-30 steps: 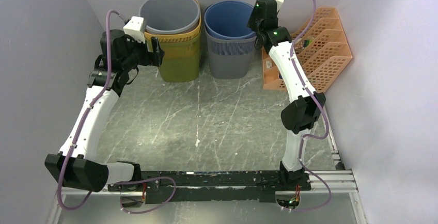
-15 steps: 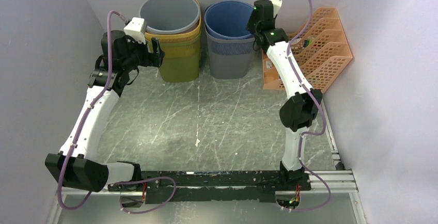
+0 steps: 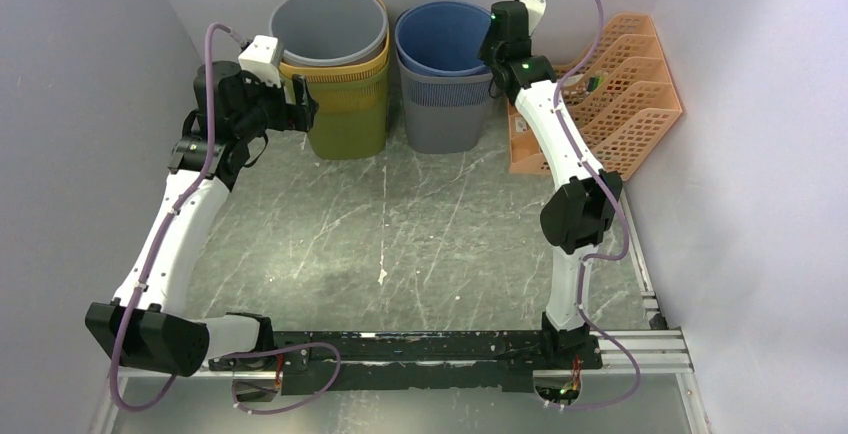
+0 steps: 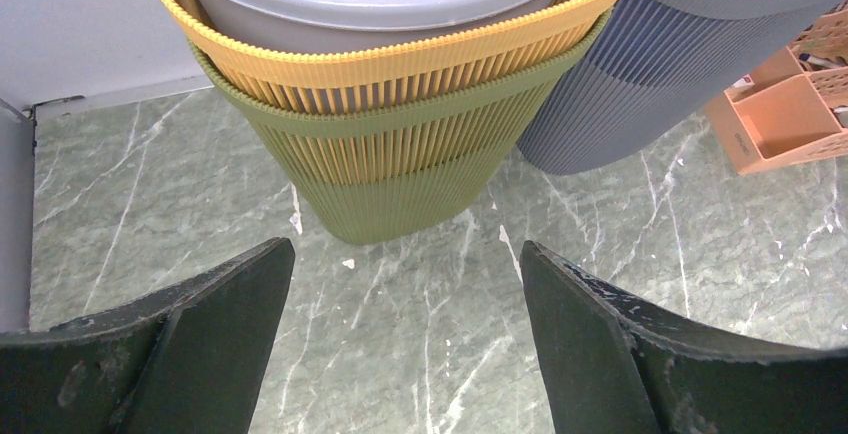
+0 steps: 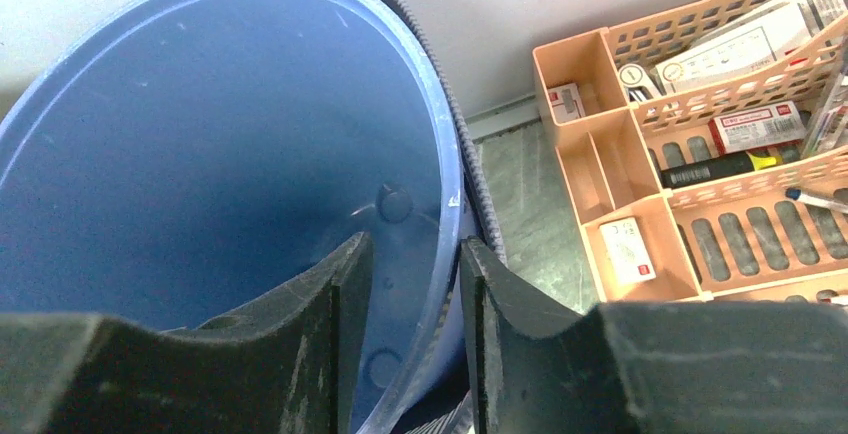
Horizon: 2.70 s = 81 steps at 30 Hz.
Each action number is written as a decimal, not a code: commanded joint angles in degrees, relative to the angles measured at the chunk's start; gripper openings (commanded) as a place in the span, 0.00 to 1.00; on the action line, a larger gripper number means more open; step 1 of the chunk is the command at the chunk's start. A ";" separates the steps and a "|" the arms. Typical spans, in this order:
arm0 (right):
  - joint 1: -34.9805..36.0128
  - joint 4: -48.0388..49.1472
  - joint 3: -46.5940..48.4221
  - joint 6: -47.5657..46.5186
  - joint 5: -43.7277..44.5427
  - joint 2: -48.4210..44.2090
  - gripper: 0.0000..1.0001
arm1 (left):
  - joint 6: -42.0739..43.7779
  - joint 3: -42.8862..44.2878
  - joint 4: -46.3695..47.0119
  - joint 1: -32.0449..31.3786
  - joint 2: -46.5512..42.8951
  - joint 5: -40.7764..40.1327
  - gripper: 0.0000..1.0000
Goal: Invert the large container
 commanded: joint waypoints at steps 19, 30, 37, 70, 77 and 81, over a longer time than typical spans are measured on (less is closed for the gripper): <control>-0.10 2.71 -0.98 -3.26 -3.67 -1.08 0.00 | 0.87 -2.14 -0.18 -0.41 -3.39 -0.99 0.96; -0.06 14.32 -0.11 -3.38 -2.52 -13.82 0.00 | 0.47 -2.19 0.09 -0.41 -2.80 -1.31 0.96; -0.05 17.38 -3.55 -5.49 -1.32 -20.71 0.00 | 0.14 -1.97 0.58 -0.39 -2.64 -2.18 0.96; -0.20 3.90 -7.05 1.65 -29.19 -49.24 0.00 | -2.29 1.51 -1.95 -0.41 -2.96 -7.17 0.95; -0.21 -0.67 -16.37 1.63 -36.79 -52.98 0.00 | -2.21 3.28 -4.55 -0.35 -3.81 -9.55 0.95; -0.21 -0.39 -26.53 2.36 -40.48 -55.82 0.00 | -2.37 3.80 -5.82 -0.34 -4.59 -11.06 0.95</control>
